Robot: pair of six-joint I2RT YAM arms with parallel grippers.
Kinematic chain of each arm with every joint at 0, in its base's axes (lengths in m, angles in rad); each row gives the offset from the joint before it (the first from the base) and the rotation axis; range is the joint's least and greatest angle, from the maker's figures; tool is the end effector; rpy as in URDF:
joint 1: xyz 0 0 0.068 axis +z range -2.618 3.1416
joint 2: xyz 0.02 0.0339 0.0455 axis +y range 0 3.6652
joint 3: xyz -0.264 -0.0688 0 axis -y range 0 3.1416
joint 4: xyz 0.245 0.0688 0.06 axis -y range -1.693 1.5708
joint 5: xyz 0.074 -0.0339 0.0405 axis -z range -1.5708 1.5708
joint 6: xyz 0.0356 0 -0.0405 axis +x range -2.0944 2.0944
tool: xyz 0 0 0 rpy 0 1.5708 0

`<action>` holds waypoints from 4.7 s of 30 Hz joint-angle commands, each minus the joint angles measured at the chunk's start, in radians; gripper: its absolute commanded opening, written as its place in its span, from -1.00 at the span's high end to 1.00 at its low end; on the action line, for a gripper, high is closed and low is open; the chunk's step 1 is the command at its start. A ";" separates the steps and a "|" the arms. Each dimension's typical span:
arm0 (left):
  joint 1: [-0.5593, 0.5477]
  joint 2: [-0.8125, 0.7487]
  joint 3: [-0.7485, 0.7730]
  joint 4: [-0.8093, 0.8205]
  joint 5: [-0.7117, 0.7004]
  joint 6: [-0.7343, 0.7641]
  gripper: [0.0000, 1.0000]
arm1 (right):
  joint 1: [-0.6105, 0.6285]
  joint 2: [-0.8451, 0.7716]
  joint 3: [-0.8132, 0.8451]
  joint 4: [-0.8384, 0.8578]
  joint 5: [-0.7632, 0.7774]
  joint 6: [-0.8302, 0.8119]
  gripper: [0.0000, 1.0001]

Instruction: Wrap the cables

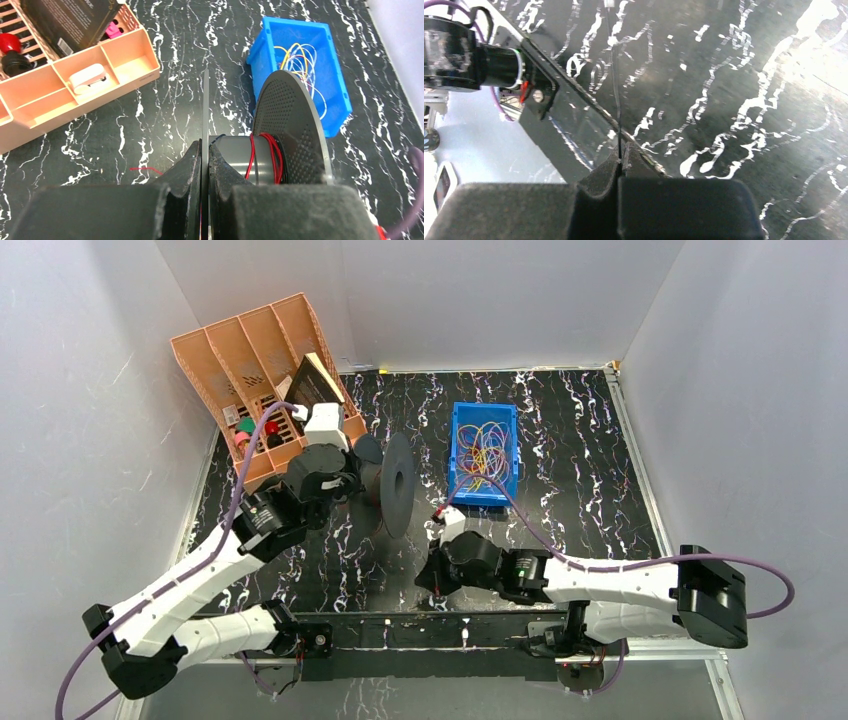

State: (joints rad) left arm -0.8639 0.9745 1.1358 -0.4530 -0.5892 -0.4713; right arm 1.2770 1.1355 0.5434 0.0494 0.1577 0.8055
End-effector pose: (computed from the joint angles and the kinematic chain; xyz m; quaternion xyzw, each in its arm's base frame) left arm 0.1470 -0.1416 0.4007 -0.0202 0.7869 -0.1706 0.5927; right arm 0.0745 0.2271 0.2096 -0.1651 0.8531 0.3884 0.3068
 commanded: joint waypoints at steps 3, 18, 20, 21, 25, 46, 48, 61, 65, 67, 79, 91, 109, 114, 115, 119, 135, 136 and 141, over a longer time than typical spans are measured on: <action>0.004 0.028 -0.005 0.115 -0.166 0.054 1.00 | 0.084 0.030 0.187 -0.080 0.011 -0.038 1.00; 0.004 0.052 -0.111 0.070 -0.078 0.148 1.00 | 0.097 0.075 0.567 -0.263 0.018 -0.184 0.97; 0.003 0.053 -0.120 0.057 -0.043 0.165 1.00 | 0.088 0.088 0.607 -0.293 0.046 -0.209 0.96; 0.004 0.051 -0.124 0.047 -0.027 0.172 1.00 | 0.076 0.093 0.625 -0.307 0.047 -0.221 0.96; 0.003 0.048 -0.139 0.016 0.039 0.194 1.00 | -0.011 0.089 0.652 -0.301 -0.045 -0.235 0.96; 0.003 0.099 -0.171 -0.052 0.230 0.346 1.00 | -0.302 0.079 0.653 -0.329 -0.342 -0.261 0.93; 0.001 0.095 -0.175 -0.052 0.245 0.352 1.00 | -0.316 0.077 0.641 -0.333 -0.343 -0.261 1.00; -0.004 0.067 -0.190 -0.047 0.303 0.359 1.00 | -0.381 0.049 0.501 -0.282 -0.363 -0.249 0.81; -0.004 0.074 -0.188 -0.047 0.284 0.346 1.00 | -0.381 0.022 0.462 -0.246 -0.394 -0.248 0.38; -0.005 0.073 -0.183 -0.046 0.280 0.338 1.00 | -0.381 0.006 0.446 -0.240 -0.396 -0.250 0.29; -0.005 0.030 -0.082 -0.042 0.176 0.246 1.00 | -0.381 -0.056 0.243 -0.150 -0.365 -0.180 -0.06; -0.004 0.000 -0.010 0.001 0.144 0.119 1.00 | -0.369 -0.042 0.075 -0.003 -0.318 -0.129 -0.18; -0.004 0.013 0.062 0.025 0.147 0.105 1.00 | -0.369 0.139 -0.043 0.252 -0.321 -0.177 -0.36; -0.004 0.008 0.062 0.025 0.135 0.104 1.00 | -0.369 0.176 -0.074 0.311 -0.350 -0.171 -0.33; -0.003 0.007 0.062 0.025 0.130 0.102 1.00 | -0.369 0.181 -0.081 0.326 -0.364 -0.166 -0.29; -0.004 0.005 0.061 0.027 0.105 0.094 1.00 | -0.368 0.172 -0.110 0.353 -0.382 -0.144 -0.21; -0.004 0.007 0.055 0.050 0.083 0.050 1.00 | -0.362 0.211 -0.114 0.402 -0.400 -0.111 0.38; -0.003 0.007 0.055 0.050 0.083 0.049 1.00 | -0.360 0.212 -0.114 0.404 -0.401 -0.111 0.44; -0.003 0.007 0.052 0.051 0.073 0.045 1.00 | -0.351 0.199 -0.115 0.406 -0.405 -0.111 0.86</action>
State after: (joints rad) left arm -0.8661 1.0142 1.1522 -0.4713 -0.4835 -0.4038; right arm 0.9142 1.3437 0.4259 0.3927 -0.2333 0.6968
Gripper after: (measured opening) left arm 0.027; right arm 0.139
